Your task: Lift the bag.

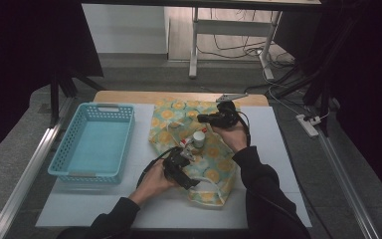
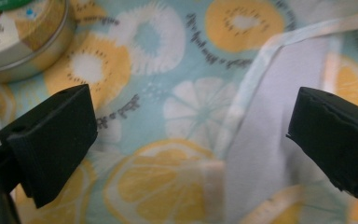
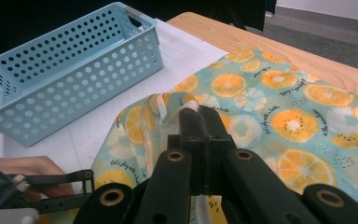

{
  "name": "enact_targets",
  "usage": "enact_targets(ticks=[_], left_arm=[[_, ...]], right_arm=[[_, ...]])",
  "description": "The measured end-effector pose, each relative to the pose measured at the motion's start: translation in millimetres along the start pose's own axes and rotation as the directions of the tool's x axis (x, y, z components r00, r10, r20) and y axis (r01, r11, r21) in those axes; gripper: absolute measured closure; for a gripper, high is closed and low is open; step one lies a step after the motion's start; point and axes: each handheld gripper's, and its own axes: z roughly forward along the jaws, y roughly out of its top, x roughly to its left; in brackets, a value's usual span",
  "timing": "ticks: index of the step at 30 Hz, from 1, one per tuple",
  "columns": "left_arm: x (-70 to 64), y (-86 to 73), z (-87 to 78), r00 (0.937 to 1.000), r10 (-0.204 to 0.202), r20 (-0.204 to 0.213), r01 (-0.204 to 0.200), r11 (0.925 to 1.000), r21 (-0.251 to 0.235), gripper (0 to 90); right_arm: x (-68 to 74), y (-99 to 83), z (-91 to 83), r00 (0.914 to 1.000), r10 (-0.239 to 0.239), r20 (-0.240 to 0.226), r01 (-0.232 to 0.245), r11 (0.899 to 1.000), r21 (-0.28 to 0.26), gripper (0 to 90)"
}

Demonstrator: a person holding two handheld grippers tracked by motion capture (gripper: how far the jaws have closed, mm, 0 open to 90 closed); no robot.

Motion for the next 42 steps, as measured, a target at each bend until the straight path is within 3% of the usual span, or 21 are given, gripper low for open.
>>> enact_targets(ticks=[4,7,11,15,20,26,28,32,37,42], left_arm=[[-2.5,0.2,1.3,0.9986,0.046,-0.026,-0.046,0.9988,0.015,3.4],[-2.6,0.0,-0.9,0.9985,0.05,-0.024,-0.05,0.9987,0.008,9.7],[0.6,-0.5,-6.1,0.999,0.035,-0.027,-0.035,0.9994,-0.007,33.7],[3.1,0.5,-7.8,0.9992,0.024,-0.031,-0.024,0.9997,-0.008,51.9],[3.7,5.1,-7.6,0.9998,0.004,-0.019,-0.004,0.9999,0.01,72.5],[6.9,7.1,-6.8,0.9991,-0.04,0.015,0.04,0.9991,0.015,88.8],[6.9,7.9,-7.1,0.9965,-0.082,0.016,0.082,0.9965,0.018,89.5],[6.0,8.8,-9.9,0.9937,-0.112,0.007,0.112,0.9936,0.016,89.9],[11.4,10.9,-26.1,0.9856,-0.163,0.043,0.165,0.985,-0.049,90.0],[15.1,14.7,-44.3,0.9819,-0.179,0.061,0.184,0.9788,-0.09,90.0]], right_arm=[[-0.2,-0.1,-0.4,1.0,-0.002,0.001,0.002,1.0,0.0,90.0],[-0.3,-0.3,-0.4,1.0,-0.002,0.002,0.002,1.0,0.0,90.0],[0.5,0.0,-0.2,1.0,-0.001,0.002,0.001,1.0,0.001,90.0],[1.5,0.4,0.5,1.0,-0.004,0.001,0.004,1.0,0.003,90.0],[1.7,0.5,0.2,1.0,-0.004,0.002,0.004,1.0,0.005,90.0],[2.4,0.3,-0.3,1.0,-0.007,0.0,0.007,1.0,0.01,90.0],[2.5,0.3,-0.4,1.0,-0.005,-0.001,0.005,1.0,0.011,90.0],[2.1,0.3,-0.2,0.9999,-0.001,-0.012,0.001,1.0,0.019,90.0],[2.6,1.2,-0.7,0.9998,-0.007,-0.017,0.007,1.0,0.028,90.0],[7.6,5.1,-3.6,0.9995,-0.026,-0.021,0.026,0.999,0.027,90.0]])
